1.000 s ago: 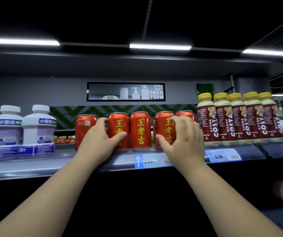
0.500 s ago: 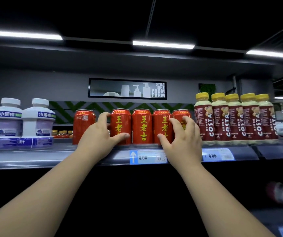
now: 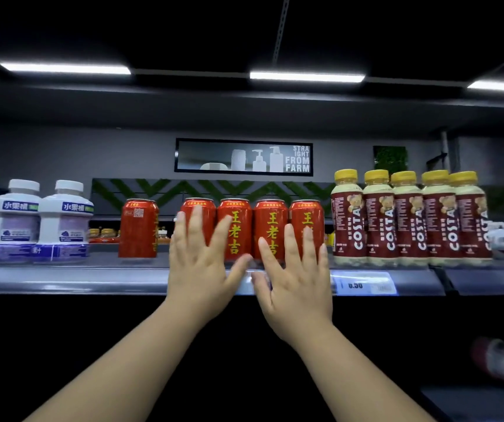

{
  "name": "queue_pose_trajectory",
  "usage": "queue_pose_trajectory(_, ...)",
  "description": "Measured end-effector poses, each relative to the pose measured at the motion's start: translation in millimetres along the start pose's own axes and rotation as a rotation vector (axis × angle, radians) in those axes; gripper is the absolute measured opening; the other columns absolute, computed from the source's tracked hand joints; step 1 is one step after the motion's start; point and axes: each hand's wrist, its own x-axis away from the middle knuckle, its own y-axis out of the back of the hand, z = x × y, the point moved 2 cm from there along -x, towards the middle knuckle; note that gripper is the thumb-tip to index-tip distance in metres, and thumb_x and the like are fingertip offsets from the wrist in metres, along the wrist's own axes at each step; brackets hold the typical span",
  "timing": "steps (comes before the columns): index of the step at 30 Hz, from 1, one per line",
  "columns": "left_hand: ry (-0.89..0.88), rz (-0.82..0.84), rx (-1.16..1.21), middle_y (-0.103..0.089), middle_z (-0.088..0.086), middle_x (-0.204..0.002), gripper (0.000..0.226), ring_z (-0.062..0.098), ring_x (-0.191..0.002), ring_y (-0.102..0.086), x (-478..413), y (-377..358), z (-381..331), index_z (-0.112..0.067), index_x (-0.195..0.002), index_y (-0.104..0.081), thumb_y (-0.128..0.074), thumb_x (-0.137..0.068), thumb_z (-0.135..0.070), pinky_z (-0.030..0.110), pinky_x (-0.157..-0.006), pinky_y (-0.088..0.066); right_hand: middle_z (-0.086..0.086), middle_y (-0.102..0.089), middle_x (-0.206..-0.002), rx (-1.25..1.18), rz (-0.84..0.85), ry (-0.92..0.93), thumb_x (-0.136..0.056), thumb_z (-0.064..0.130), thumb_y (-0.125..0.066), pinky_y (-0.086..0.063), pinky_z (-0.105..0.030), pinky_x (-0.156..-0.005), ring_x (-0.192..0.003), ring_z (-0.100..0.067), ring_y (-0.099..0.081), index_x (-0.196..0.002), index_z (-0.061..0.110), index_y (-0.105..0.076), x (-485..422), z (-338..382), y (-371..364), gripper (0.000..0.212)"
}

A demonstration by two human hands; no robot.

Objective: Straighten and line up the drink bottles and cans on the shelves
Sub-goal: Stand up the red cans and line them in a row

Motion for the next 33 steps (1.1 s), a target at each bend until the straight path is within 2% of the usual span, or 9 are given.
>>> queue_pose_trajectory(4,0.392,-0.016,0.249,-0.018,0.013,-0.156,0.089,0.034,-0.142,-0.025,-17,23,15,-0.025,-0.149,-0.016,-0.069,-0.084,-0.054,0.050,-0.113,-0.030,-0.015,-0.029,-0.161,-0.027,0.048,0.010,-0.095,0.060,-0.026,-0.011,-0.057,-0.115,-0.149,-0.039,-0.020,-0.149,0.034,-0.041,-3,0,2,0.062)
queue_pose_trajectory(8,0.474,0.114,0.229,-0.053,0.013,-0.138,0.092,0.033,-0.121,-0.055,-31,31,34,-0.021,-0.148,-0.018,-0.072,-0.081,-0.055,0.048,-0.096,-0.046,-0.009,0.010,-0.167,-0.060,0.162,0.016,-0.088,0.065,0.002,0.009,-0.055,-0.120,-0.151,-0.034,0.016,-0.158,0.039,-0.004,-1,-2,8,0.074)
queue_pose_trajectory(13,0.369,0.238,0.242,-0.050,0.007,-0.145,0.080,0.029,-0.127,-0.053,-30,34,51,-0.026,-0.153,-0.012,-0.059,-0.093,-0.050,0.048,-0.102,-0.044,-0.008,0.025,-0.164,-0.012,0.246,-0.008,-0.083,0.063,0.011,0.012,-0.055,-0.119,-0.148,-0.031,0.028,-0.154,0.040,0.018,-2,1,12,0.075)
queue_pose_trajectory(16,0.161,0.170,0.126,-0.024,0.006,-0.158,0.078,0.028,-0.143,-0.026,-19,34,46,-0.034,-0.155,-0.010,-0.056,-0.093,-0.052,0.049,-0.114,-0.028,-0.007,0.030,-0.162,-0.005,0.247,-0.016,-0.079,0.065,0.015,0.015,-0.056,-0.118,-0.146,-0.030,0.033,-0.152,0.040,0.022,-3,4,14,0.078)
queue_pose_trajectory(19,-0.204,0.106,-0.079,-0.009,0.006,-0.164,0.067,0.026,-0.150,-0.006,-5,27,42,-0.040,-0.153,-0.022,-0.034,-0.092,-0.065,0.050,-0.119,-0.015,-0.006,0.029,-0.162,-0.043,0.226,-0.020,-0.078,0.071,0.009,0.019,-0.056,-0.116,-0.146,-0.029,0.034,-0.153,0.041,0.019,-2,15,15,0.081)
queue_pose_trajectory(21,-0.247,0.083,-0.084,-0.010,0.007,-0.164,0.066,0.027,-0.150,-0.005,-5,28,52,-0.037,-0.151,-0.029,-0.031,-0.091,-0.065,0.050,-0.120,-0.011,-0.005,0.025,-0.163,-0.082,0.206,-0.017,-0.079,0.072,0.003,0.020,-0.055,-0.116,-0.146,-0.028,0.033,-0.154,0.041,0.015,-4,30,18,0.083)
queue_pose_trajectory(27,0.064,-0.121,0.117,-0.020,0.010,-0.155,0.079,0.032,-0.143,-0.021,-22,63,109,-0.026,-0.147,-0.030,-0.072,-0.083,-0.044,0.051,-0.114,-0.024,-0.005,0.011,-0.166,-0.182,0.108,0.031,-0.087,0.069,-0.020,0.019,-0.051,-0.118,-0.150,-0.027,0.023,-0.157,0.039,0.000,-28,91,20,0.078)
queue_pose_trajectory(30,0.242,0.037,0.199,-0.038,0.009,-0.146,0.095,0.030,-0.130,-0.045,-39,71,141,-0.027,-0.148,-0.018,-0.076,-0.078,-0.053,0.050,-0.105,-0.041,-0.010,-0.002,-0.166,-0.146,0.040,0.078,-0.090,0.062,-0.035,0.017,-0.053,-0.118,-0.151,-0.033,0.012,-0.156,0.036,-0.013,-41,118,12,0.074)
queue_pose_trajectory(33,0.262,0.171,0.147,-0.052,0.009,-0.138,0.109,0.029,-0.122,-0.055,-50,67,156,-0.028,-0.148,-0.012,-0.073,-0.068,-0.070,0.047,-0.096,-0.047,-0.014,-0.023,-0.163,-0.104,-0.033,0.068,-0.087,0.061,-0.036,0.010,-0.056,-0.118,-0.151,-0.038,-0.005,-0.152,0.032,-0.032,-48,134,1,0.071)
